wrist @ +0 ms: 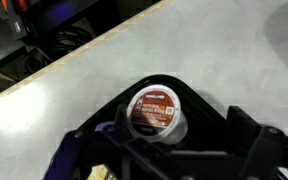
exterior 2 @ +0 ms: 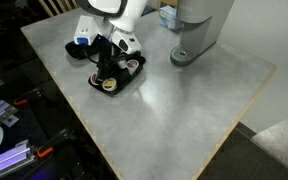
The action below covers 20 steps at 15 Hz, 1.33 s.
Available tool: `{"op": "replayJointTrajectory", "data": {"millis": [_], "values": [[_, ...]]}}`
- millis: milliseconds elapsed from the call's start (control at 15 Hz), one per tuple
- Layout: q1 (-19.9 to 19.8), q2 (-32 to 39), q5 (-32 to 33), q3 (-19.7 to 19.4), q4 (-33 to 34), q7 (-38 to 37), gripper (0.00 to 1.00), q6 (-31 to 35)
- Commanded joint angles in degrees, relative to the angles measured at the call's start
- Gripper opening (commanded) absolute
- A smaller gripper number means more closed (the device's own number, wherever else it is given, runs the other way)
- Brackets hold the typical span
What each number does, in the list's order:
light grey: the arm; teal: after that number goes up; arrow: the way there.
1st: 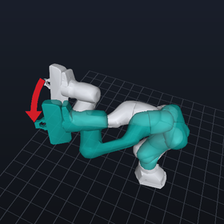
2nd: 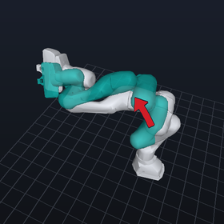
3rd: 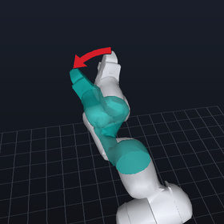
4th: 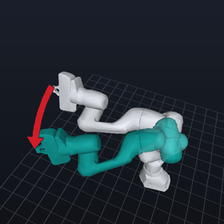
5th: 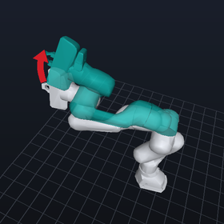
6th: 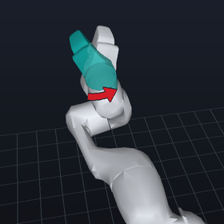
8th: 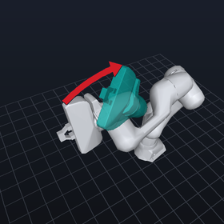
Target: Transfer the coffee pods from the box on the right to the box on the left
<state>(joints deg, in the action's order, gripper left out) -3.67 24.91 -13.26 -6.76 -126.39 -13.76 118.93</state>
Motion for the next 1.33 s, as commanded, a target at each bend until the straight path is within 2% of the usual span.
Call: {"op": "replayJointTrajectory", "data": {"millis": [0, 667, 733, 800, 867, 1000, 1267], "values": [[-1.4, 0.2, -0.9, 0.4, -0.3, 1.7, 1.00, 1.3], [-1.6, 0.0, -1.0, 0.4, 0.7, 1.4, 1.00, 1.5], [-1.7, 0.0, -1.1, 0.3, 0.8, 1.4, 0.80, 1.6], [-1.8, 0.0, -1.1, 0.3, 0.9, 1.5, 0.81, 1.5], [-1.9, 0.1, -1.2, 0.3, 1.1, 1.5, 0.76, 1.5], [-2.2, 0.2, -1.4, 0.3, 1.3, 1.6, 0.74, 1.5], [-2.5, 0.0, -1.5, 0.3, 1.3, 1.6, 0.86, 1.5]]}}
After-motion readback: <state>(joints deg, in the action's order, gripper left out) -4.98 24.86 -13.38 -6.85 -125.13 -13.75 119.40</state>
